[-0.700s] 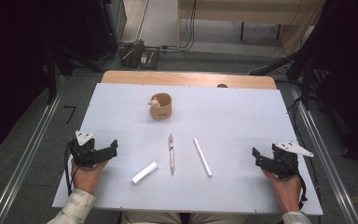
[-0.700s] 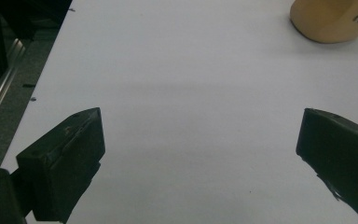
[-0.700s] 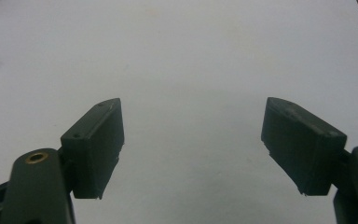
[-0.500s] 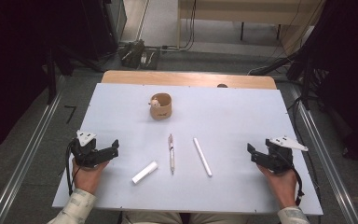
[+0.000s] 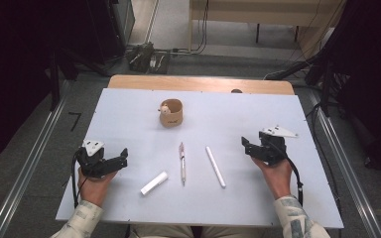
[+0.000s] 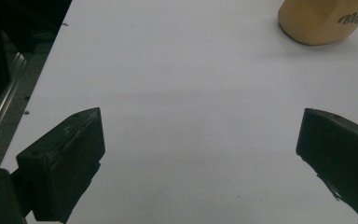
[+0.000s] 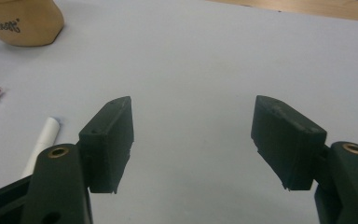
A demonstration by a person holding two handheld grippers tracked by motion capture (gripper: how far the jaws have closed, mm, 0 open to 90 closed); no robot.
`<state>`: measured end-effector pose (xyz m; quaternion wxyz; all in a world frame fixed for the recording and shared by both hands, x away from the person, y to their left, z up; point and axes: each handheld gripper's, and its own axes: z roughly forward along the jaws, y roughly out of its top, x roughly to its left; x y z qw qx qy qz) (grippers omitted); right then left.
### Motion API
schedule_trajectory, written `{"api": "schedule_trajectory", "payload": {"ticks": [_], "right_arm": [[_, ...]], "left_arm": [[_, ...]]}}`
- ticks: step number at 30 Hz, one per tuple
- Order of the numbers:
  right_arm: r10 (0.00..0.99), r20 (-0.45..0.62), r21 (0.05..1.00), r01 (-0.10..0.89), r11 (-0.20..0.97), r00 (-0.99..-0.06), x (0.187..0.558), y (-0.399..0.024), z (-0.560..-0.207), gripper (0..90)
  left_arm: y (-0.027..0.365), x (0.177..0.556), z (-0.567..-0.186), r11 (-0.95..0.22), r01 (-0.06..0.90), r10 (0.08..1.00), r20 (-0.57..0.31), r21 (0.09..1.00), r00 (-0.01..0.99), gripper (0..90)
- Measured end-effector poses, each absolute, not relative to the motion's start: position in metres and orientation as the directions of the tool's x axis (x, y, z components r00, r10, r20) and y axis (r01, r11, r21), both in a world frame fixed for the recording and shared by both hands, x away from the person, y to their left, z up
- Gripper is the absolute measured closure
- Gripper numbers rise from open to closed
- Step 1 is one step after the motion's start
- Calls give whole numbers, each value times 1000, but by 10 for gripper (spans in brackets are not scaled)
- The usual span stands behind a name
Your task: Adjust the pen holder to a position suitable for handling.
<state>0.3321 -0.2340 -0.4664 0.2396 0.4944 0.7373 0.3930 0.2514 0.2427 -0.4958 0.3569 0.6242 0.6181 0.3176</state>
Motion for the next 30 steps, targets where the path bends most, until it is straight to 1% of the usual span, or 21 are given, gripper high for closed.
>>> {"api": "schedule_trajectory", "payload": {"ticks": [7, 17, 22, 27, 30], "right_arm": [[908, 37, 809, 546, 217, -416, 351, -207, -467, 287], [881, 29, 818, 517, 250, -472, 374, -156, -462, 304], [874, 46, 830, 505, 236, -484, 380, -137, -462, 318], [865, 43, 828, 502, 249, -500, 385, -125, -462, 329], [859, 66, 833, 502, 233, -509, 392, -115, -461, 353]], "left_arm": [[244, 252, -495, 23, 534, 999, -44, 845, 26, 22], [243, 253, -495, 14, 530, 999, -39, 848, 35, 22], [243, 252, -495, 14, 528, 998, -42, 849, 40, 22], [244, 252, -495, 13, 527, 998, -42, 850, 44, 22], [243, 252, -495, 12, 523, 998, -41, 853, 45, 22]]}}
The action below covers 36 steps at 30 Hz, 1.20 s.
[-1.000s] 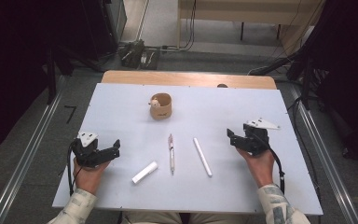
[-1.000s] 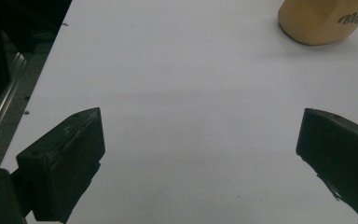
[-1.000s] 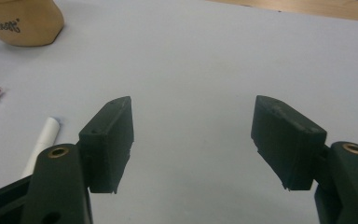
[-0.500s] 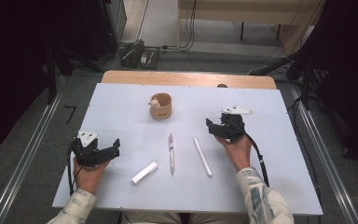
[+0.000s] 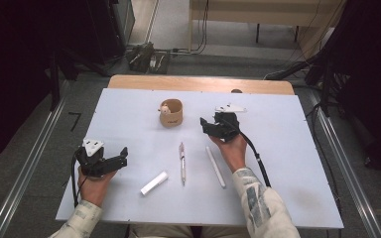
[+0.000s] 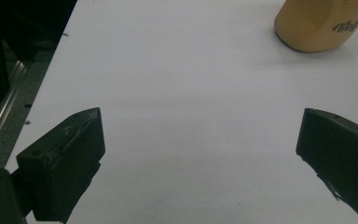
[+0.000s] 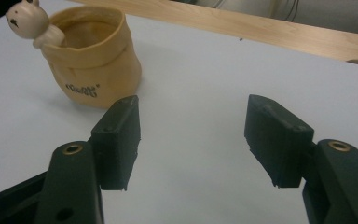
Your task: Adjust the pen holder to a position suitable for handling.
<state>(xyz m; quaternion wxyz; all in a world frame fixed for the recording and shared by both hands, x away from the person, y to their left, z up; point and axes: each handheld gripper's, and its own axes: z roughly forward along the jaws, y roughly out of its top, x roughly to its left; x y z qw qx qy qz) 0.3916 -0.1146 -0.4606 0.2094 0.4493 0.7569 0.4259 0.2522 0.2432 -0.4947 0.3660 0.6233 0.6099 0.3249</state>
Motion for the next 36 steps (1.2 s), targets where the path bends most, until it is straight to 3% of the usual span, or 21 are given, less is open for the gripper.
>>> {"api": "schedule_trajectory", "payload": {"ticks": [17, 36], "right_arm": [[842, 66, 839, 486, 243, -536, 418, -77, -454, 421], [827, 49, 832, 480, 277, -560, 444, -39, -450, 597]], "left_arm": [[241, 252, -495, -2, 525, 998, -33, 851, 56, 29], [241, 251, -495, -6, 522, 997, -34, 853, 67, 29]]}}
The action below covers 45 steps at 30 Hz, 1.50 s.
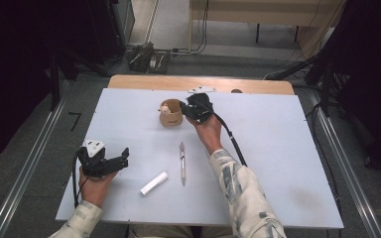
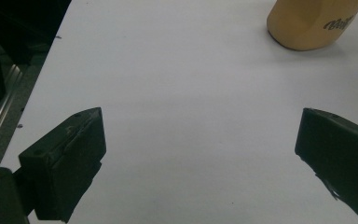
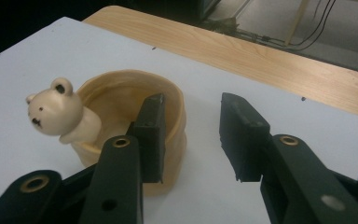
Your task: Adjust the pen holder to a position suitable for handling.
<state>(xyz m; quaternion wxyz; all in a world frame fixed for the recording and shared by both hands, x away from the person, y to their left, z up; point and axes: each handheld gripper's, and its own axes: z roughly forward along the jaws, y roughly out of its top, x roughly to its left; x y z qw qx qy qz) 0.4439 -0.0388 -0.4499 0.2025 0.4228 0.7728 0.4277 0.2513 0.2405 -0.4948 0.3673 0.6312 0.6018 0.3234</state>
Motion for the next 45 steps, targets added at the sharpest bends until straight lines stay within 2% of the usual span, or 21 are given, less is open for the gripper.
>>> {"api": "schedule_trajectory", "payload": {"ticks": [10, 25, 45], "right_arm": [[820, 70, 790, 533, 302, -568, 461, -24, -451, 649], [815, 47, 713, 591, 378, -577, 474, -10, -456, 733], [812, 32, 685, 604, 406, -582, 477, -8, -453, 744]], "left_arm": [[240, 252, -495, -11, 522, 997, -31, 853, 71, 29], [239, 252, -495, -17, 519, 996, -29, 854, 81, 30], [238, 253, -496, -20, 516, 996, -29, 857, 85, 31]]}}
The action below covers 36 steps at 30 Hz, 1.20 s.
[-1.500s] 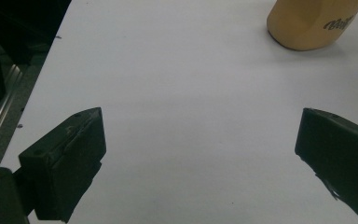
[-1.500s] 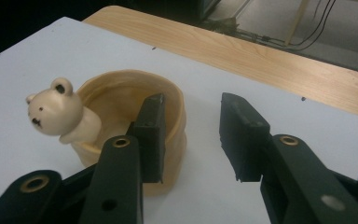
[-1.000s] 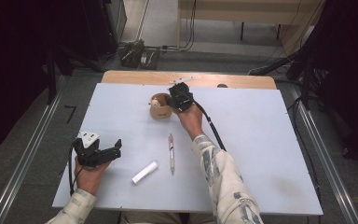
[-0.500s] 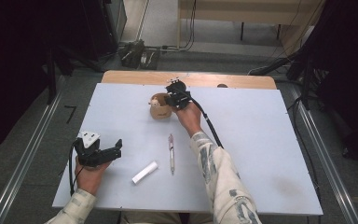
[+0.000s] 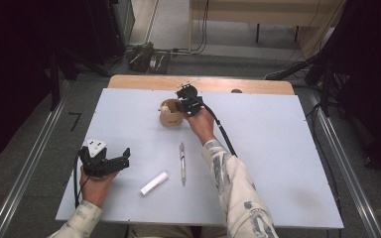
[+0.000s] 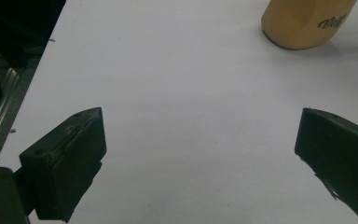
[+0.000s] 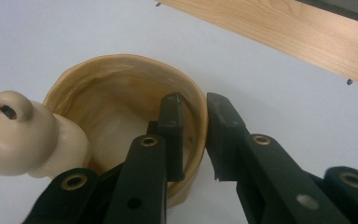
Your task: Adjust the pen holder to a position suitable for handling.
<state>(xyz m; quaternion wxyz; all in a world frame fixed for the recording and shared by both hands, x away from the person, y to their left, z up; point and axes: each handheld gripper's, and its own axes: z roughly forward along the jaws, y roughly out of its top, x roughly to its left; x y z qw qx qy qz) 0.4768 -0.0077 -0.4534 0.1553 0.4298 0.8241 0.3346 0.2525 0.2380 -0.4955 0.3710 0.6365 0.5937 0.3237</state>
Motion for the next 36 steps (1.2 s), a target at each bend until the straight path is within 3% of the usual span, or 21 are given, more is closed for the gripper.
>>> {"api": "schedule_trajectory", "payload": {"ticks": [6, 21, 36], "right_arm": [[818, -4, 653, 618, 437, -575, 478, -1, -459, 750], [835, 59, 651, 655, 383, -547, 477, -9, -456, 768], [870, 74, 640, 692, 334, -488, 456, -67, -451, 768]], "left_arm": [[238, 252, -495, -24, 514, 996, -26, 857, 90, 31], [239, 252, -495, -25, 514, 996, -24, 858, 88, 31], [235, 252, -496, -40, 517, 995, -11, 855, 94, 31]]}}
